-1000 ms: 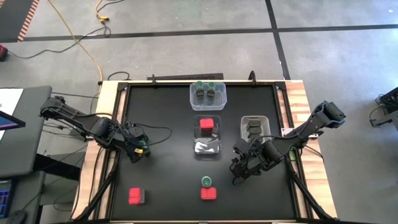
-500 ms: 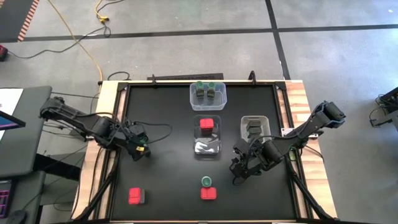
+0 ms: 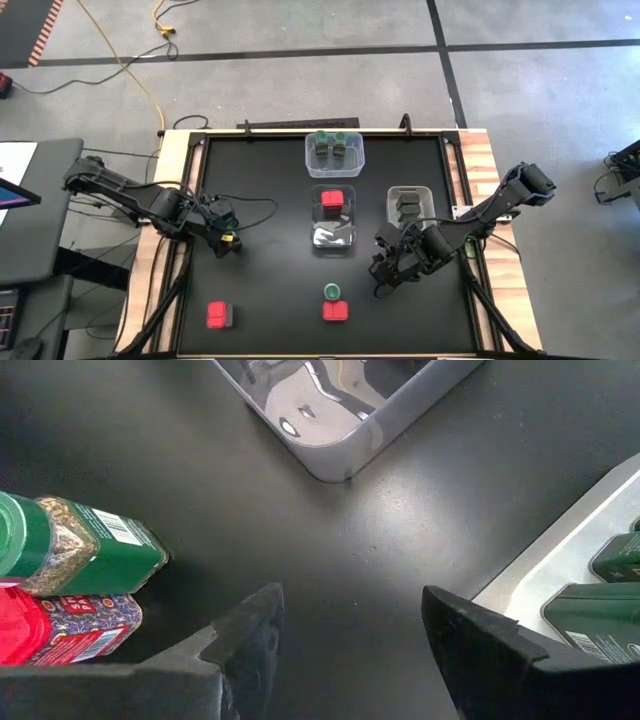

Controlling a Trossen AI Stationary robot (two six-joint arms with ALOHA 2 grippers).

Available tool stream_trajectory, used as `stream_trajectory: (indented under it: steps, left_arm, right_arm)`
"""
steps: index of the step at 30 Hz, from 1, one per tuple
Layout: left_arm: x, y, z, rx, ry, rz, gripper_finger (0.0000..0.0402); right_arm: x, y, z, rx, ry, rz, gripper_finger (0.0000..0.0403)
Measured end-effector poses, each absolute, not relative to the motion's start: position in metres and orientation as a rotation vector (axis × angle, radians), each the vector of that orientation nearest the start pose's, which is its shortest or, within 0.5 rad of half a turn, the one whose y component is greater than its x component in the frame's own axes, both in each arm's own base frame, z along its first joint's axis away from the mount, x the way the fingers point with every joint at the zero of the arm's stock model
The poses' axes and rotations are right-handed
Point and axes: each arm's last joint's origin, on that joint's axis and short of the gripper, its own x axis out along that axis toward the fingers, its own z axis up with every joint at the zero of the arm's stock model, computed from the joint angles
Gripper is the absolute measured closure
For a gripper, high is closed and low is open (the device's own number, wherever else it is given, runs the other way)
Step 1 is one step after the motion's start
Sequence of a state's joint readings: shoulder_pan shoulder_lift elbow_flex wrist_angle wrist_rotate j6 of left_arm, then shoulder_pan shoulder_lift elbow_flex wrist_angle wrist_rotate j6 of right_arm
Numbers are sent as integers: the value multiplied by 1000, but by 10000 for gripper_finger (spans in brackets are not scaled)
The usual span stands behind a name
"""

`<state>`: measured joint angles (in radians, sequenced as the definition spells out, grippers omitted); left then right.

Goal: Sort spices by type
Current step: Put the green seasoning bottle into the transparent bin

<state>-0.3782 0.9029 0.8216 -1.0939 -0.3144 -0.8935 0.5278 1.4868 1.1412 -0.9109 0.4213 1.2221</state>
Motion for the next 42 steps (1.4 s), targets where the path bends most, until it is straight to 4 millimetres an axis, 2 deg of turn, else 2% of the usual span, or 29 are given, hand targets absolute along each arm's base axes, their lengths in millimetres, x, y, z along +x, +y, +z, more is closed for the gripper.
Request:
stream_trajectory:
  steps: [6,13,26,34,42]
  left_arm:
    - [132,-43,247,-436,1081,469,42]
    - [131,-45,239,-454,1123,436,42]
    - [131,-45,237,-370,1151,371,44]
    - [133,-45,235,-351,1160,382,77]
    - [143,-49,226,-302,1214,411,112]
  right_arm:
    - [246,130,250,519,966,-564,137]
    - [246,130,250,517,963,-566,137]
    - [249,126,251,531,954,-578,137]
    - [251,121,251,538,950,-594,137]
    - [250,121,251,516,960,-587,137]
